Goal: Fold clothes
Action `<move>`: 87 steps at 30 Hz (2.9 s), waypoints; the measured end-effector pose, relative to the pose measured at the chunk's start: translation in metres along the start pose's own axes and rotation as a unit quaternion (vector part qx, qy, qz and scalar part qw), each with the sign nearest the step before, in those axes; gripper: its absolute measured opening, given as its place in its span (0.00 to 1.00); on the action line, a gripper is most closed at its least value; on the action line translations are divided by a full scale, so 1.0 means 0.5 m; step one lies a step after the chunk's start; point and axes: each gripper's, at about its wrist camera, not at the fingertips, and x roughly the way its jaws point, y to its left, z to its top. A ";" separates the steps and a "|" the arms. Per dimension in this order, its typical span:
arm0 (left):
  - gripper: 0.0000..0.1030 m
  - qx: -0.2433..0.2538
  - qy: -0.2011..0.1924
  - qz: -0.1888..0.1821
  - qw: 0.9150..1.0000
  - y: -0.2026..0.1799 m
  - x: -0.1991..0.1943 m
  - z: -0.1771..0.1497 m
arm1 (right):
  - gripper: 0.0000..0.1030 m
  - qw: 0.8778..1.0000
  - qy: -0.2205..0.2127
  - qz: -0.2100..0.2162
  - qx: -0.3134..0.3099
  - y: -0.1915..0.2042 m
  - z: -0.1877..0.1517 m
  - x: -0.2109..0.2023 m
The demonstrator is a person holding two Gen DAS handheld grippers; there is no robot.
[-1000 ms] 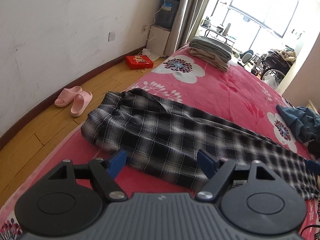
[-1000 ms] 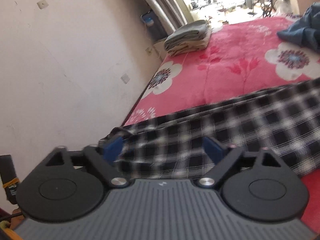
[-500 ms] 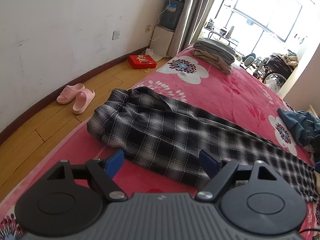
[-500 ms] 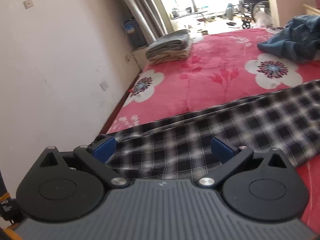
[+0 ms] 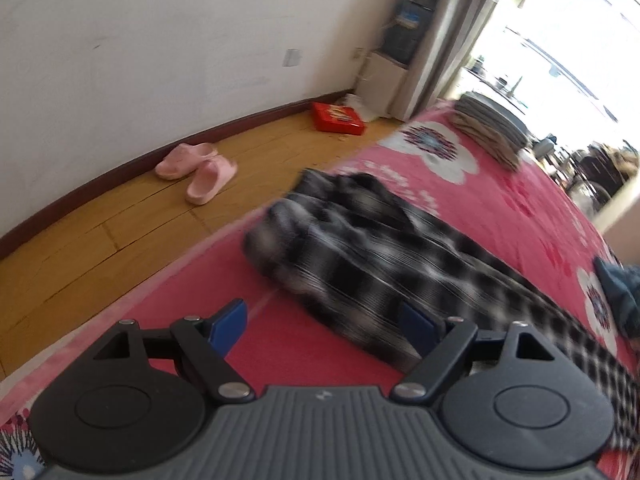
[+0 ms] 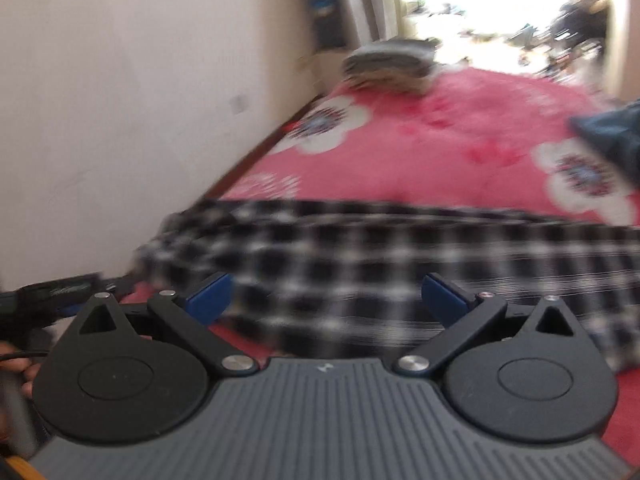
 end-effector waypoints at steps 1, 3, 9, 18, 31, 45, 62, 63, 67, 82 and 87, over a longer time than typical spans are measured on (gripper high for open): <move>0.81 -0.012 0.000 0.001 1.000 0.015 0.007 0.010 | 0.99 1.000 0.004 0.017 0.001 0.002 0.006 0.008; 0.81 -0.035 -0.001 0.004 0.999 0.044 0.021 0.029 | 0.99 0.999 0.013 0.051 0.002 0.005 0.018 0.023; 0.80 -0.152 0.051 -0.045 0.986 0.150 0.120 0.088 | 0.98 0.990 -0.022 0.102 -0.094 0.088 0.046 0.090; 0.66 -0.198 0.112 -0.093 0.969 0.193 0.256 0.102 | 0.68 0.953 0.014 0.138 -0.270 0.231 -0.003 0.272; 0.19 -0.139 0.083 -0.079 0.984 0.131 0.263 0.115 | 0.59 0.945 0.110 0.141 -0.272 0.236 -0.103 0.455; 0.17 0.106 -0.025 -0.202 0.973 -0.288 0.116 0.083 | 0.60 0.997 -0.011 0.080 0.007 -0.110 -0.018 0.171; 0.57 0.345 0.093 -0.242 0.902 -0.452 0.128 -0.125 | 0.65 0.947 -0.037 0.100 0.304 -0.361 -0.129 0.101; 0.57 0.357 0.093 -0.239 0.898 -0.451 0.126 -0.124 | 0.65 0.952 -0.034 0.108 0.284 -0.351 -0.115 0.114; 0.57 0.418 0.101 -0.222 0.875 -0.445 0.126 -0.141 | 0.63 0.985 -0.021 0.083 0.152 -0.272 -0.047 0.170; 0.54 0.407 0.089 -0.260 0.871 -0.419 0.154 -0.148 | 0.18 0.993 0.038 0.050 0.104 -0.240 -0.015 0.262; 0.52 0.364 0.140 -0.261 0.883 -0.428 0.225 -0.141 | 0.21 0.951 0.053 0.109 0.284 -0.354 -0.057 0.290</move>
